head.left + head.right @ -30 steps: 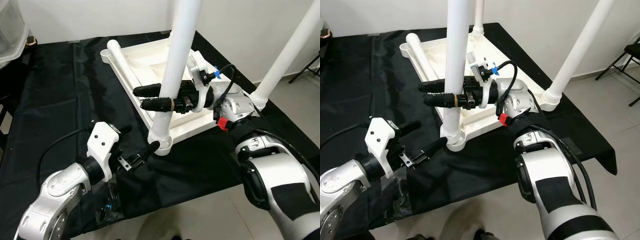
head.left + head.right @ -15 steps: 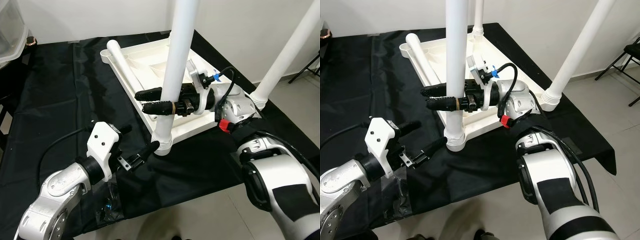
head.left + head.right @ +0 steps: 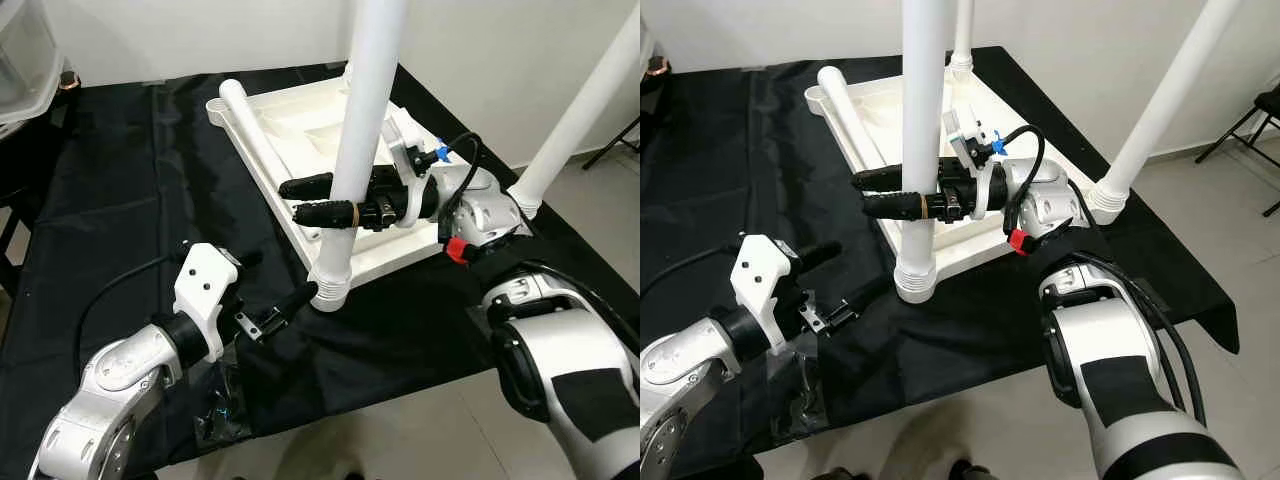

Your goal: Building children table

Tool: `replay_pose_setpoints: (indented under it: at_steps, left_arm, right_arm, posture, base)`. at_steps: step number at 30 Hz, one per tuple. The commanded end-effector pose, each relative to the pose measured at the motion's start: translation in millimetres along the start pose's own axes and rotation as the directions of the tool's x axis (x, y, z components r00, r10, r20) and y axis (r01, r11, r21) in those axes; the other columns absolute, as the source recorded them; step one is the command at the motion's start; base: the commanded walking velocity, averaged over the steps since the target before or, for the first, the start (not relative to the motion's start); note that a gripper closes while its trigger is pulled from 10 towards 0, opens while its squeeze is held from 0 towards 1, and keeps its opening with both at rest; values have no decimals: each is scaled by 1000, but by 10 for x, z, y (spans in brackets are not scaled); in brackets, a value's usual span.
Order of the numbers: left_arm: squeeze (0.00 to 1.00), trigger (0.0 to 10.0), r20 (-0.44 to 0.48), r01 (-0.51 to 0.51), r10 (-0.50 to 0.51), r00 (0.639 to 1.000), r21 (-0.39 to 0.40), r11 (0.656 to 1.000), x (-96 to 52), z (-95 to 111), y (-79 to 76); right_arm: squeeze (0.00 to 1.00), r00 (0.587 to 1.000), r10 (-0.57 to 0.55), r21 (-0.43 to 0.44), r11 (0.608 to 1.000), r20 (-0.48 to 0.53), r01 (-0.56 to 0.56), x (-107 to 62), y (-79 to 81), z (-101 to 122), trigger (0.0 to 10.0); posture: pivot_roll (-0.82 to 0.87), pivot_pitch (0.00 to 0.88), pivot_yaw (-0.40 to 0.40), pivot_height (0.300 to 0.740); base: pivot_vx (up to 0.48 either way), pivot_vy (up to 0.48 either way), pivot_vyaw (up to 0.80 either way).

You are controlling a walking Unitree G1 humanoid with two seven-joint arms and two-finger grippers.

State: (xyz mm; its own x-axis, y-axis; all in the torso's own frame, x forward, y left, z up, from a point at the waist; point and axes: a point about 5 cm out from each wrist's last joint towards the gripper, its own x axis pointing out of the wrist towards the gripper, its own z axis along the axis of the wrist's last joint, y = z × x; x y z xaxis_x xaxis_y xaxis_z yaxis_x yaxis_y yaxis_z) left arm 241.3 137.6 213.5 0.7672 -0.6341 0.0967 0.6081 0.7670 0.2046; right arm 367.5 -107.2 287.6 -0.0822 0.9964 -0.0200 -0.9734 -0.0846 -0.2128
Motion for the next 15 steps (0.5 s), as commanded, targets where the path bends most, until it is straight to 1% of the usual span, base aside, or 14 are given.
replay_pose_setpoints:
  at_steps: [1,7,11,14,15]
  left_arm:
    - [0,10000,-7,5,-5,1000,9,1000,-4,-13,-9]
    - [0,10000,-4,2,-2,1000,14,1000,3,-7,-2]
    - [0,10000,25,-24,23,999,7,1000,71,28,12]
    - [0,10000,34,-32,32,999,2,999,85,37,16]
    - [0,10000,38,-36,36,999,-1,999,93,41,15]
  right_arm:
    - [0,998,12,39,999,-64,-9,-57,38,-140,10000]
    - [0,997,2,43,999,-76,2,-53,26,-153,10000]
    - [0,996,-13,73,997,-92,20,-6,38,-265,10000]
    - [0,994,-24,81,996,-104,33,9,38,-301,10000]
    - [0,992,-41,93,994,-116,52,20,33,-335,10000]
  posture:
    - [123,225,-70,740]
    - [121,227,-69,740]
    - [118,227,-68,740]
    - [119,228,-68,740]
    - [119,228,-68,740]
  base:
    - [0,0,0]
    - [0,0,0]
    - [0,0,0]
    - [0,0,0]
    - [0,0,0]
